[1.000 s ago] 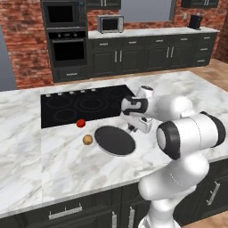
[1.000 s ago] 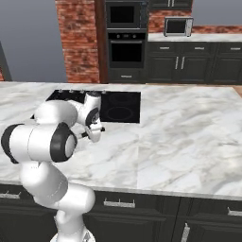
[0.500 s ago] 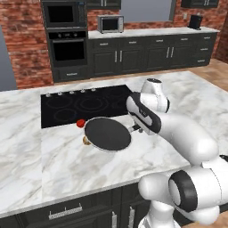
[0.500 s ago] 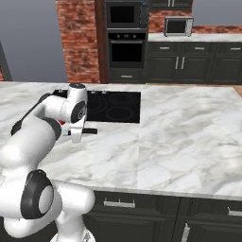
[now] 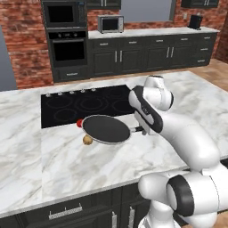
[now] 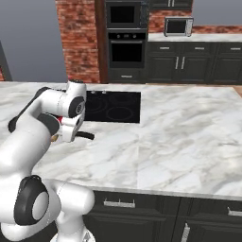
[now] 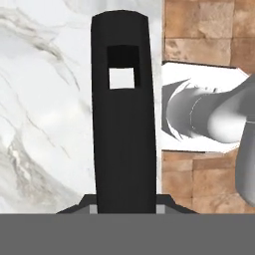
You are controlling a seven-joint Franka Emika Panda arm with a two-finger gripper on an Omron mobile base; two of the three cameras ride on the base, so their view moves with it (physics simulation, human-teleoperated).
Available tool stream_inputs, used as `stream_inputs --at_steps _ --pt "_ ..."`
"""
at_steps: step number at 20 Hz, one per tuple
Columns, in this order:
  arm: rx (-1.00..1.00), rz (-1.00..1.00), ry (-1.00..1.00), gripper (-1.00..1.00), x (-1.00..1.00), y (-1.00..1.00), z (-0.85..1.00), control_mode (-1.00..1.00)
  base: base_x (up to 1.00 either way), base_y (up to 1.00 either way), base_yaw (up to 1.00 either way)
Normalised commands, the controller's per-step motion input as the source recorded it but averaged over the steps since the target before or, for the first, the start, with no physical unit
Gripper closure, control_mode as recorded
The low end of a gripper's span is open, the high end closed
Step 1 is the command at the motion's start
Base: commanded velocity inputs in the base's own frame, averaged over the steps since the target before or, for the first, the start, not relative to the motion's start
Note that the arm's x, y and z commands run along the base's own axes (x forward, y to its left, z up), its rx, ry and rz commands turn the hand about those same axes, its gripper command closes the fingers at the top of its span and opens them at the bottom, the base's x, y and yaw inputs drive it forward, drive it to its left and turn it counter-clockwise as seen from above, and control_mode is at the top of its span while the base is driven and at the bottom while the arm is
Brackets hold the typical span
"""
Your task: Place the pan on the center burner on the stove. Then place the tomato and the onion in the pan and turn on the center burner.
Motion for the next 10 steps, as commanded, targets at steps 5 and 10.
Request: stream_inputs --at_steps 5,10 --pt "0.0 -0.07 0.0 1.0 0.0 0.0 0.0 -1.0 0.0 0.0 0.0" --pt "0.0 0.0 0.0 1.0 0.0 0.0 0.0 1.0 -0.51 -0.05 -0.09"
